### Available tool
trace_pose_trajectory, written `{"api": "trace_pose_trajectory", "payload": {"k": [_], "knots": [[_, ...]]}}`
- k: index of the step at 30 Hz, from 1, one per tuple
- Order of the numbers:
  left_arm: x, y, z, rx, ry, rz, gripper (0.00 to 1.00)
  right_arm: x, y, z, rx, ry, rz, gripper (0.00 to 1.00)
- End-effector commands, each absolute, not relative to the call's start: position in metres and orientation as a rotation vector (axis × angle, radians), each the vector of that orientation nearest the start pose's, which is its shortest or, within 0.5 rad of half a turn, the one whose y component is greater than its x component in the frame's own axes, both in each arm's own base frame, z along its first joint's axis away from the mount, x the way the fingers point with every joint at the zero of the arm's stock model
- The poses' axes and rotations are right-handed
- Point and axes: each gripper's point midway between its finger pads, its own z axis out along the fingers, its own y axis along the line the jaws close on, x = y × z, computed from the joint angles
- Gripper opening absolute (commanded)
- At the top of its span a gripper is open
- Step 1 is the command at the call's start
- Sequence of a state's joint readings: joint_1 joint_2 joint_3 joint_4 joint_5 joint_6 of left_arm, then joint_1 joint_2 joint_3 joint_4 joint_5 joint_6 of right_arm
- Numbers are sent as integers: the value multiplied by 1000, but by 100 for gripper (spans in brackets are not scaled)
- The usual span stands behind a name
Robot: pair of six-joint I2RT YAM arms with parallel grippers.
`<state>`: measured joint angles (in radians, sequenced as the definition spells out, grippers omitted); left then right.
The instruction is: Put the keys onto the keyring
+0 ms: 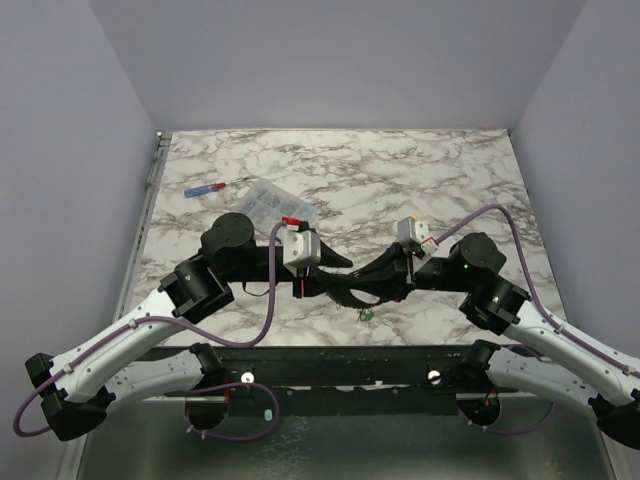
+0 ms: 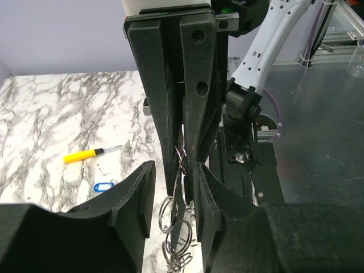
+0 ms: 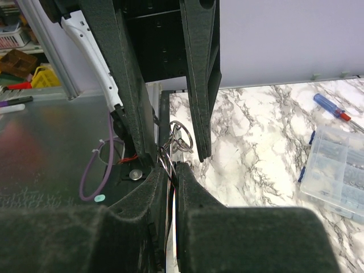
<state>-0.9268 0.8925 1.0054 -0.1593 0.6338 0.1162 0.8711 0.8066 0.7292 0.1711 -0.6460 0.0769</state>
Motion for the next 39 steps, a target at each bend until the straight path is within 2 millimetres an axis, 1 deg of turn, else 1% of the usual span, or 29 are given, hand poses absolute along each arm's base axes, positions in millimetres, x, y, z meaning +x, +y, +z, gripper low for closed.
{"api": "trace_pose_trajectory", "payload": {"k": [1, 4, 6, 9, 14, 15, 19, 22, 23, 26, 27, 30, 35, 39], "knots": [[110, -309, 350, 1237, 1216, -1127, 37, 115, 297, 350, -1063, 1112, 1184, 1], [112, -309, 347, 1229, 1229, -1121, 36, 116, 297, 353, -1054, 1107, 1180, 1], [113, -309, 345, 1222, 1236, -1113, 32, 116, 297, 355, -1054, 1102, 1182, 1], [116, -310, 342, 1214, 1253, -1107, 22, 116, 297, 354, -1055, 1100, 1185, 1], [118, -313, 335, 1211, 1286, -1113, 2, 115, 297, 356, -1050, 1082, 1185, 1], [119, -313, 333, 1210, 1290, -1112, 0, 115, 297, 357, -1050, 1074, 1184, 1], [119, -313, 331, 1213, 1296, -1114, 0, 114, 295, 359, -1041, 1044, 1176, 1], [122, -313, 334, 1198, 1294, -1101, 0, 115, 294, 358, -1033, 1041, 1169, 1], [124, -313, 335, 1188, 1294, -1091, 0, 116, 294, 357, -1031, 1045, 1169, 2], [128, -312, 342, 1170, 1285, -1072, 0, 117, 295, 352, -1035, 1063, 1168, 17], [128, -312, 345, 1168, 1278, -1070, 0, 117, 296, 351, -1036, 1069, 1167, 25], [129, -311, 354, 1157, 1257, -1058, 0, 119, 295, 346, -1037, 1088, 1158, 37], [129, -309, 364, 1150, 1229, -1047, 0, 122, 294, 337, -1038, 1122, 1141, 49], [129, -309, 365, 1163, 1225, -1037, 0, 124, 292, 331, -1048, 1153, 1115, 57]]}}
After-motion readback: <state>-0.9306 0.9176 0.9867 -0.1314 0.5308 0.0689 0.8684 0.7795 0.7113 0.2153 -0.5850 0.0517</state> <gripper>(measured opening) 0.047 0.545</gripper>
